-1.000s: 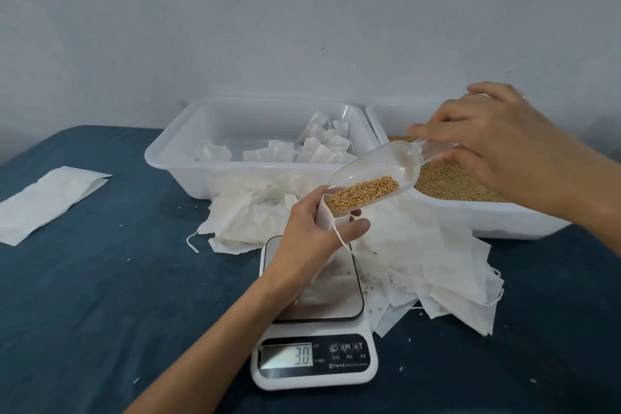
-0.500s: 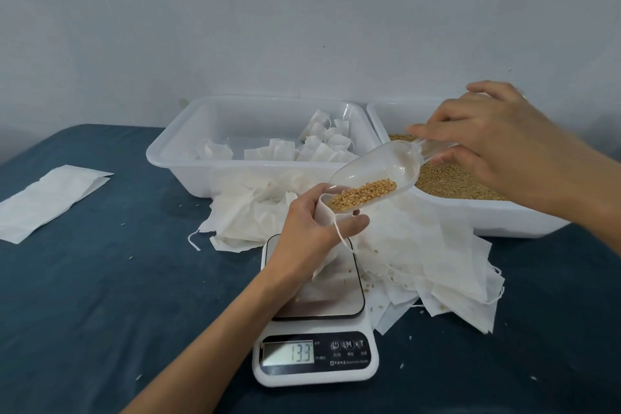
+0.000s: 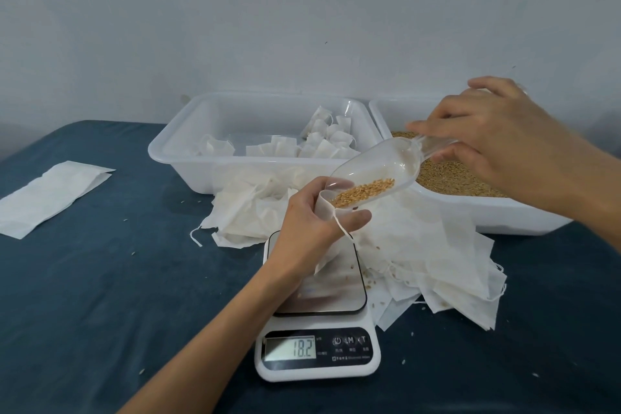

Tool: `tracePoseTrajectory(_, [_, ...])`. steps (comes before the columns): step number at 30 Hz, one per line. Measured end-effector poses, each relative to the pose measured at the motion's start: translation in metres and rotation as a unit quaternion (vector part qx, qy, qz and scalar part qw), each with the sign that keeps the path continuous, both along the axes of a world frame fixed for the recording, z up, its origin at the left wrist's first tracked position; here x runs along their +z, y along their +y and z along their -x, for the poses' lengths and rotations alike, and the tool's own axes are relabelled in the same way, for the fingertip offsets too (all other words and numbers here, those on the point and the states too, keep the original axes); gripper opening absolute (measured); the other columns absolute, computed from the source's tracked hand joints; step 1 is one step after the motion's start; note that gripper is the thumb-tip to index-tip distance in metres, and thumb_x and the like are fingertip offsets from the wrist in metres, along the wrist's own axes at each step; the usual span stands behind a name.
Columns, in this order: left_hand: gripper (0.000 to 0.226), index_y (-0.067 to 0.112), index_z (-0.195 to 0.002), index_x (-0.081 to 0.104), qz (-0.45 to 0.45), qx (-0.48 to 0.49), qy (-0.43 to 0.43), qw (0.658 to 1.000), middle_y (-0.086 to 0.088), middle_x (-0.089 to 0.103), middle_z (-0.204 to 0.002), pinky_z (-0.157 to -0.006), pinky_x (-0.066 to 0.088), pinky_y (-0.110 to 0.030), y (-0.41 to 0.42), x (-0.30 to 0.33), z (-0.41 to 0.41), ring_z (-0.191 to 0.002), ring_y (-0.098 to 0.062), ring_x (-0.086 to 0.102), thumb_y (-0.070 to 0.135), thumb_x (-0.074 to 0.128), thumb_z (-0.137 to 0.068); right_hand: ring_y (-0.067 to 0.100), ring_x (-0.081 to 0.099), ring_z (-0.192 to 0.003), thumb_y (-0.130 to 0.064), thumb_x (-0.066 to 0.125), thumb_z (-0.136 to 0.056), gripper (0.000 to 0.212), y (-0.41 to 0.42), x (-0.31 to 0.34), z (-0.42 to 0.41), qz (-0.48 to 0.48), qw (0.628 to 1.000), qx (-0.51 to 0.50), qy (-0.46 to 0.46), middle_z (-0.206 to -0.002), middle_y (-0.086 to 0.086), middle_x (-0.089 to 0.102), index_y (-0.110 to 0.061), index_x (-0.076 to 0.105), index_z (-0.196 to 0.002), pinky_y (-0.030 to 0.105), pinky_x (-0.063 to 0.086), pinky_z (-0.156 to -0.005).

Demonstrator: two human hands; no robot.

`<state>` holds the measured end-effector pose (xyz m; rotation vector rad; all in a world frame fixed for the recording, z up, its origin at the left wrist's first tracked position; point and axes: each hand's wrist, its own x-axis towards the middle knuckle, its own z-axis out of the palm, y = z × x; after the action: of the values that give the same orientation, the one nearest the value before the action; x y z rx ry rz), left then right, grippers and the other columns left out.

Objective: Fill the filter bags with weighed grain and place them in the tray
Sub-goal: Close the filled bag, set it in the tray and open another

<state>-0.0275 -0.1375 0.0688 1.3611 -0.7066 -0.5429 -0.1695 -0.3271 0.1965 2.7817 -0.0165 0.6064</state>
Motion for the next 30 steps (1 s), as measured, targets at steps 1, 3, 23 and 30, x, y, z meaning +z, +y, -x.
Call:
tracePoseTrajectory(1, [0.039,0.020,-0.114,0.069,0.003,-0.002,0.002,1.000,0.004,0.080,-0.107,-0.082,0.060,-0.023,0.0000,0.0003,0.0002,-0.095,-0.014,0.078,0.004,0.086,-0.081,0.037,0.064,-0.102,-0.005,0.075,-0.087,0.042,0.0003,0.0001,0.0001,-0.001,1.000,-0.001,0.001,-0.106,0.008,0.070,-0.014,0.071,-0.127,0.055,0.029,-0.113])
tracePoseTrajectory(3, [0.039,0.019,-0.114,0.070,0.006,-0.001,0.004,1.000,0.001,0.079,-0.110,-0.079,0.058,-0.021,-0.0002,0.0009,0.0008,-0.095,-0.015,0.078,0.004,0.086,-0.081,0.037,0.064,-0.102,-0.004,0.075,-0.087,0.042,0.0010,0.0002,0.0001,-0.004,1.000,-0.001,0.001,-0.106,0.008,0.070,-0.014,0.071,-0.127,0.055,0.029,-0.113])
tracePoseTrajectory(23, [0.040,0.024,-0.112,0.070,0.006,0.006,0.005,1.000,-0.009,0.074,-0.117,-0.074,0.055,-0.017,0.0014,0.0027,0.0016,-0.097,-0.016,0.077,0.007,0.087,-0.081,0.039,0.065,-0.099,-0.002,0.075,-0.086,0.039,0.0048,0.0011,-0.0001,-0.003,1.000,0.002,-0.006,-0.103,0.010,0.070,-0.012,0.073,-0.124,0.058,0.030,-0.112])
tracePoseTrajectory(30, [0.040,0.023,-0.112,0.070,-0.001,0.011,-0.001,1.000,-0.010,0.072,-0.120,-0.087,0.060,-0.030,0.0015,0.0034,0.0013,-0.099,-0.019,0.076,0.007,0.087,-0.080,0.039,0.065,-0.099,-0.002,0.076,-0.085,0.040,0.0056,0.0006,-0.0008,0.003,1.000,0.002,-0.006,-0.103,0.010,0.070,-0.012,0.073,-0.124,0.057,0.030,-0.112])
